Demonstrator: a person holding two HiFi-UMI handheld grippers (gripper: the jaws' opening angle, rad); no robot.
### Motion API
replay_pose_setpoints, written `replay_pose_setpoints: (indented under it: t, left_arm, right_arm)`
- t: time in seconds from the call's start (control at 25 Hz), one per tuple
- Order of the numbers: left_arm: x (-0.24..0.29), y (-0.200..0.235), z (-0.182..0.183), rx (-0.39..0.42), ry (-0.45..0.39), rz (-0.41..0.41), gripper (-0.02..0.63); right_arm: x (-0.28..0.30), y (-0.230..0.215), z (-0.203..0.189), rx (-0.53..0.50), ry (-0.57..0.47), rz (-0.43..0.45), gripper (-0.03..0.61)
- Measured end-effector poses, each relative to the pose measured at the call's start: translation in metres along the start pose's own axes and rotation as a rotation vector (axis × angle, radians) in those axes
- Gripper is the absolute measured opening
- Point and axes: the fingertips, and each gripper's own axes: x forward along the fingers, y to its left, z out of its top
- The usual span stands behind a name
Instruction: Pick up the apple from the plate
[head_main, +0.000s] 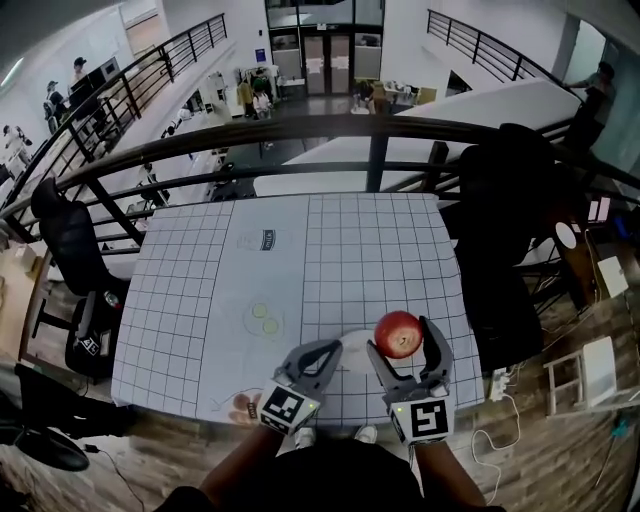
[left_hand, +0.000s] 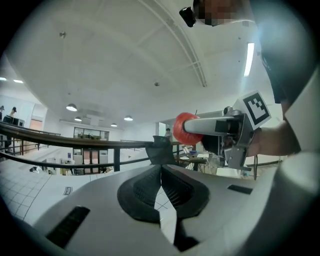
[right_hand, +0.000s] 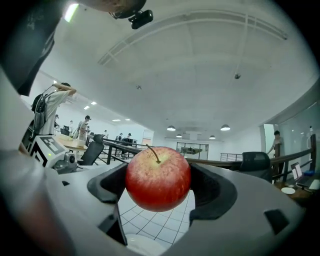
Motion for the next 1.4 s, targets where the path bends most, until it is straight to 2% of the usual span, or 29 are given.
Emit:
replay_pose_setpoints:
  t: [0.16,0.44,0.88,1.04,1.4]
  left_arm:
    - [0.001,-0.002,0.009,0.021,-0.023,0.0,0.023]
    - [-0.001,-0.008,0.014,0.0,-0.036,0.004,0.023]
    - [-0.006,-0.008,0.019,-0.019,-0.048,0.038,0.023]
    - [-0.007,-0.011,0.019,-0.021,-0.044,0.031,0.023]
    - [-0.01,-0.016,0.023,-0.023,-0.054,0.017,0.023]
  right_arm:
    - [0.001,0.002,0.017,0.018,-0.064,-0.014,0.407]
    - [-0.01,0.004,0.008,-0.019,-0.02,-0.009,0.407]
    - [-0.022,-0.001,0.007,-0.039,-0.055,-0.052,0.407]
    - [-0.022,-0.002,0.014,0.001,-0.085,-0.078,0.407]
    - [-0.026,-0.001,0.005,-0.047,-0.056,-0.058,0.407]
